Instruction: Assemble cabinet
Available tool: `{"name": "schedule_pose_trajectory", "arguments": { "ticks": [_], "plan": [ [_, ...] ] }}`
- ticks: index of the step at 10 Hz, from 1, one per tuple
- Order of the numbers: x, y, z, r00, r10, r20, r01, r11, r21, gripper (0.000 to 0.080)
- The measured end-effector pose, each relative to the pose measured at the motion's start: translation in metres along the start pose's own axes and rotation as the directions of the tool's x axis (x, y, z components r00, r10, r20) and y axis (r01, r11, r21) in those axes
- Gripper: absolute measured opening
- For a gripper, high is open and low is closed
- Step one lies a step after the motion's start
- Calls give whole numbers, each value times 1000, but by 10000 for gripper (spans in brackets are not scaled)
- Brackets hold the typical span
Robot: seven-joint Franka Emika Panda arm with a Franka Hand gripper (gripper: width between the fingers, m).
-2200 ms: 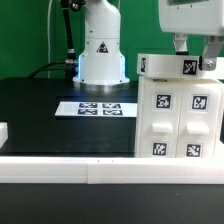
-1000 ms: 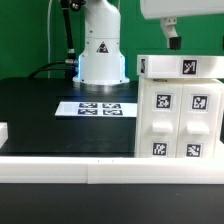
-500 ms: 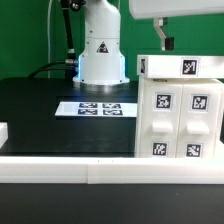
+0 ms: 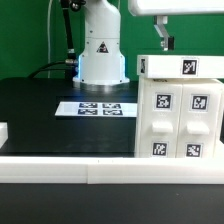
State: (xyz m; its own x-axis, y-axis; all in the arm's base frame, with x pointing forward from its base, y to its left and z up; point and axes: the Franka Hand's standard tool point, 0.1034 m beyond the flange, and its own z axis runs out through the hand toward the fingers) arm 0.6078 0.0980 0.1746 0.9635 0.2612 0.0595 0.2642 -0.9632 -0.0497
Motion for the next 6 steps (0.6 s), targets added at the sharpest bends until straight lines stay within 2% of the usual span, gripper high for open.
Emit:
{"name": "schedule_pose_trajectory", "arguments": {
  "ticks": [4, 6],
  "plan": [
    [-2, 3, 0, 957, -291, 16, 291, 956, -21, 797],
    [-2, 5, 0, 914, -405, 20, 405, 914, -20, 797]
  ]
}}
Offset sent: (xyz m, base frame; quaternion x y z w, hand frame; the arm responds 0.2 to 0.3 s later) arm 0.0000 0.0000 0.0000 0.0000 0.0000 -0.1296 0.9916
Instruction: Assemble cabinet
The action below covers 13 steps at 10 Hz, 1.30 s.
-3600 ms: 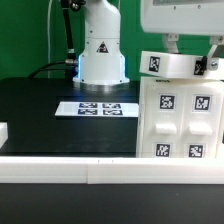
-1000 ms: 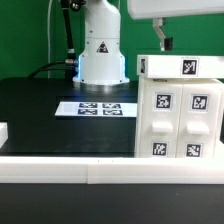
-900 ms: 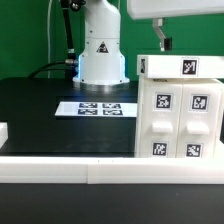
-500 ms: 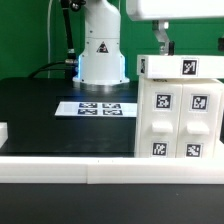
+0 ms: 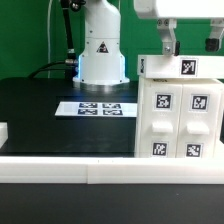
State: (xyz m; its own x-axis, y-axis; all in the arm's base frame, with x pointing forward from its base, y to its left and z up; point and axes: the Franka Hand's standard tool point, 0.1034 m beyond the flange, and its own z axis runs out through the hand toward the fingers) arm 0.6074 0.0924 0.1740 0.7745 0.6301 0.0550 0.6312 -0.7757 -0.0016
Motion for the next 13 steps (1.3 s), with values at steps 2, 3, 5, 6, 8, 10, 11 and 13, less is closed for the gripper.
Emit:
{"name": "schedule_pose_trajectory", "arguments": {
  "ticks": [2, 3, 5, 6, 8, 10, 11, 13],
  "plan": [
    [-2, 0, 1, 987, -158, 16, 158, 987, -5, 797],
    [0, -3, 1, 971, -239, 26, 240, 971, -13, 797],
    [3, -8, 1, 913, -406, 29, 407, 913, -34, 797],
    [0, -6, 3, 880, -473, 42, 474, 880, -23, 797],
    [-6, -1, 7, 792, -606, 69, 608, 794, -8, 797],
    [-10, 3, 10, 724, -684, 87, 686, 727, 1, 797],
    [-9, 4, 11, 702, -707, 83, 710, 704, -9, 797],
    [-14, 4, 16, 723, -686, 84, 689, 725, -7, 797]
  ]
}}
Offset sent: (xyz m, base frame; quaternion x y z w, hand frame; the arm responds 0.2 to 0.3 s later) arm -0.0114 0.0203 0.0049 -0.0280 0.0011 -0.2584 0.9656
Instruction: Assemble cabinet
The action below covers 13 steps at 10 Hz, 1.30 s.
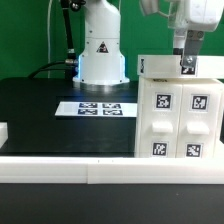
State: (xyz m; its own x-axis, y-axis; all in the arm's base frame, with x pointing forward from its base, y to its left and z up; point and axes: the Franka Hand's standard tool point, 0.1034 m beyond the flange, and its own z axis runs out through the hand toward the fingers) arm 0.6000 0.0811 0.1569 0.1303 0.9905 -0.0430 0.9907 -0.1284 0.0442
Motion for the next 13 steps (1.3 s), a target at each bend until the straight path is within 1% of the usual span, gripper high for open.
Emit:
{"name": "schedule_pose_trajectory", "arguments": {
  "ticks": [1, 2, 3, 7, 10, 12, 13],
  "plan": [
    [0, 0, 1, 1000, 9, 0, -9, 1000, 1, 676],
    [0, 0, 1, 1000, 13, 1, -13, 1000, 1, 676],
    [-1, 0, 1, 1000, 14, 1, -14, 1000, 1, 555],
    [-1, 0, 1, 999, 47, 1, -47, 999, 1, 559],
    [-1, 0, 1, 962, 272, 1, -272, 962, 2, 560],
    [-1, 0, 2, 904, 427, 1, -427, 904, 1, 560],
    [-2, 1, 2, 874, 485, -9, -485, 874, -8, 560]
  ]
}}
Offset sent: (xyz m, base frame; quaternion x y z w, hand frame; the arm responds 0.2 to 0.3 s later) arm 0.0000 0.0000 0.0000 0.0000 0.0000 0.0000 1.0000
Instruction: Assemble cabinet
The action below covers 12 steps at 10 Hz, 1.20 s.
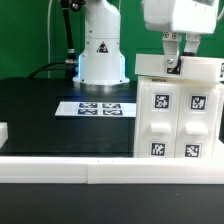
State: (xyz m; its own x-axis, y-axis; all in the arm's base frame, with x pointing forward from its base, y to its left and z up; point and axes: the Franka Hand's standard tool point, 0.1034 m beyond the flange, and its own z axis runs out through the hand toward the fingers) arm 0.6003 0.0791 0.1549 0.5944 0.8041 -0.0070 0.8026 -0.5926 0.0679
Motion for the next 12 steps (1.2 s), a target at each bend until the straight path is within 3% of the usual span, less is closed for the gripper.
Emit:
{"name": "schedule_pose_trajectory", "arguments": {
  "ticks": [2, 6, 8, 12],
  "plan": [
    [0, -1, 0, 964, 266, 0, -266, 964, 2, 560],
    [5, -3, 0, 775, 633, -7, -633, 775, 2, 560],
    [5, -2, -1, 742, 670, -11, -670, 742, 2, 560],
    [6, -3, -1, 556, 831, -11, -831, 556, 7, 560]
  ]
}}
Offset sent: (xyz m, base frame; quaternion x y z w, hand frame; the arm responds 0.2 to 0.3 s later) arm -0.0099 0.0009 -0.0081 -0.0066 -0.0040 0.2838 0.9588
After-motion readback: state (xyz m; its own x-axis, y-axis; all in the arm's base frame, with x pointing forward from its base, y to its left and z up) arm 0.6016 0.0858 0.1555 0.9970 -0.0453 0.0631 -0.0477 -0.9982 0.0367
